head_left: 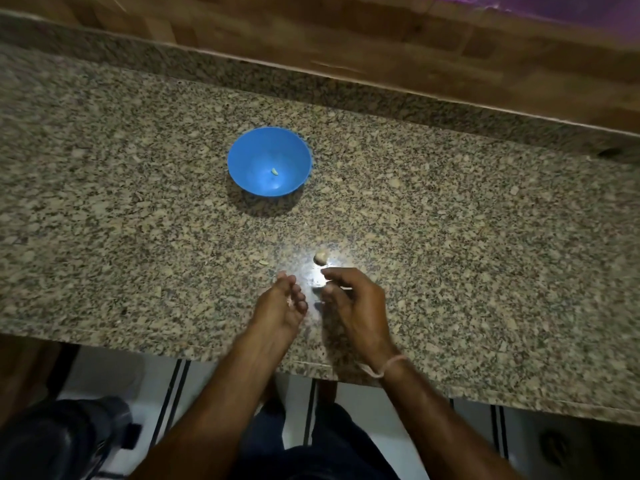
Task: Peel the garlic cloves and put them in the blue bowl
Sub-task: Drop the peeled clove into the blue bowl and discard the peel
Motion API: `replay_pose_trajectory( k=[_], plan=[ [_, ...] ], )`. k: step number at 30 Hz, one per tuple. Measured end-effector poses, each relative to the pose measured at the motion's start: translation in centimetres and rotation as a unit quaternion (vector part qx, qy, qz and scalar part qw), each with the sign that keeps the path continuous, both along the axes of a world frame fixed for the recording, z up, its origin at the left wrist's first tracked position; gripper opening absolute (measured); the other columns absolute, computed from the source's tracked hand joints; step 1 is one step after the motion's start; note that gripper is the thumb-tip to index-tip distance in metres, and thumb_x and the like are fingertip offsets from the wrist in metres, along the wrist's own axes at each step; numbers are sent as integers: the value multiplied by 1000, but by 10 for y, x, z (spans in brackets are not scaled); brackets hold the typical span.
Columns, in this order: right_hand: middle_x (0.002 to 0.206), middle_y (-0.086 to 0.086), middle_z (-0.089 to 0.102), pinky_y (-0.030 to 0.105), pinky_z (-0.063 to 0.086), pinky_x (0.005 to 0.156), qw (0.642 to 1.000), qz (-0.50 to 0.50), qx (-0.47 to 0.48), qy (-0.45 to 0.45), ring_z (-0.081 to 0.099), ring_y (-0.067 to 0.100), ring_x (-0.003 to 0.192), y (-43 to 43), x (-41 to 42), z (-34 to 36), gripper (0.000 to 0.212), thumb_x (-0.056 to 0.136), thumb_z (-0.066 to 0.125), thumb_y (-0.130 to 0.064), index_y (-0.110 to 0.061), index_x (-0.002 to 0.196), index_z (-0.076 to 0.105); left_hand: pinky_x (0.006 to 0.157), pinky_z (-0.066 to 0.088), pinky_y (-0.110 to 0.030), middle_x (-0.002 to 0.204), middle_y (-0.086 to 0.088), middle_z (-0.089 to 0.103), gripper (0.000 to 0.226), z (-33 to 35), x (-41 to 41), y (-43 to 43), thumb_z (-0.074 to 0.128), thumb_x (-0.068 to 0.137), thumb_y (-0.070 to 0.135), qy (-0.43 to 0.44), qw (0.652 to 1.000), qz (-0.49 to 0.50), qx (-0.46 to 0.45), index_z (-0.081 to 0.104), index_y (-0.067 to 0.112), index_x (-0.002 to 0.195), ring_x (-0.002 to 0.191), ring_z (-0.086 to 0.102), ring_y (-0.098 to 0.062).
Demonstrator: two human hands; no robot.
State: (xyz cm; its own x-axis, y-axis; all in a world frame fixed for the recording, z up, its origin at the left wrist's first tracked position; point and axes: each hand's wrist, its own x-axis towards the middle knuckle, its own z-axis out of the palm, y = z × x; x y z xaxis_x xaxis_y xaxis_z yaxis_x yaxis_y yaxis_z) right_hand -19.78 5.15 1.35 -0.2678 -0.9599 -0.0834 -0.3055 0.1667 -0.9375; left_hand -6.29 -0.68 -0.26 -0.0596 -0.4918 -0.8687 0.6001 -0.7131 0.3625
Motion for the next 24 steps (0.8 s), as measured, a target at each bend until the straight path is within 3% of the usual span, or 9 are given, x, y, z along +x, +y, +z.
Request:
replay_pose_trajectory(
  k=[2,4,7,11,13,16,18,21,24],
  plan=[
    [125,2,61,19,60,83,999,22,20,42,63,3,105,1,-22,-10,30,101,63,2,-8,129,68,40,35,-17,64,3,49,14,1,2,3,51,108,12,-44,999,-9,-15,61,17,101,52,42,-8],
    [129,5,51,17,53,91,983,80,24,163,50,12,108,-1,-32,-23,34,101,59,3,-6,134,61,38,33,-17,62,4,47,13,1,6,8,50,107,11,-63,998,0,-27,61,14,101,45,42,-6],
    [141,1,48,27,42,104,947,151,-9,283,40,14,124,2,-15,-38,46,101,56,1,-12,145,54,38,34,-18,63,2,47,16,-4,9,19,48,109,14,-86,996,18,-24,58,13,96,43,43,-6],
    [135,-7,53,23,44,103,935,208,-54,281,48,8,123,12,-1,-40,34,107,53,-7,-20,138,59,39,35,-18,63,2,48,29,-2,9,34,50,110,24,-93,995,26,-23,58,13,85,47,43,-7],
    [119,-18,57,18,52,91,939,185,-72,280,58,2,110,16,-14,-36,17,113,49,-22,-26,123,63,39,34,-17,59,4,50,28,2,10,37,50,110,22,-93,995,37,-23,58,14,84,46,43,-6],
    [98,-16,55,22,55,82,945,163,-56,279,59,4,90,20,-28,-37,19,113,50,-33,-22,103,61,39,34,-17,58,4,50,25,5,12,41,48,110,17,-95,994,53,-29,59,14,88,49,42,-7],
    [101,-7,57,28,51,84,950,161,-31,266,55,6,90,16,-22,-45,6,107,61,-20,-18,103,64,39,33,-18,61,3,48,27,5,12,44,48,111,20,-96,993,59,-28,58,13,87,50,41,-8],
    [118,12,59,31,45,87,950,185,2,253,57,24,103,-4,-2,-57,31,93,66,2,-7,122,69,39,32,-18,60,3,47,27,7,9,47,48,110,18,-94,993,64,-24,57,12,86,48,41,-7],
    [117,14,60,35,50,86,956,200,9,214,58,29,104,-23,15,-52,31,92,63,7,-5,120,70,40,32,-18,59,3,48,24,11,8,48,47,111,17,-93,993,67,-27,59,12,90,48,41,-7]
  ],
)
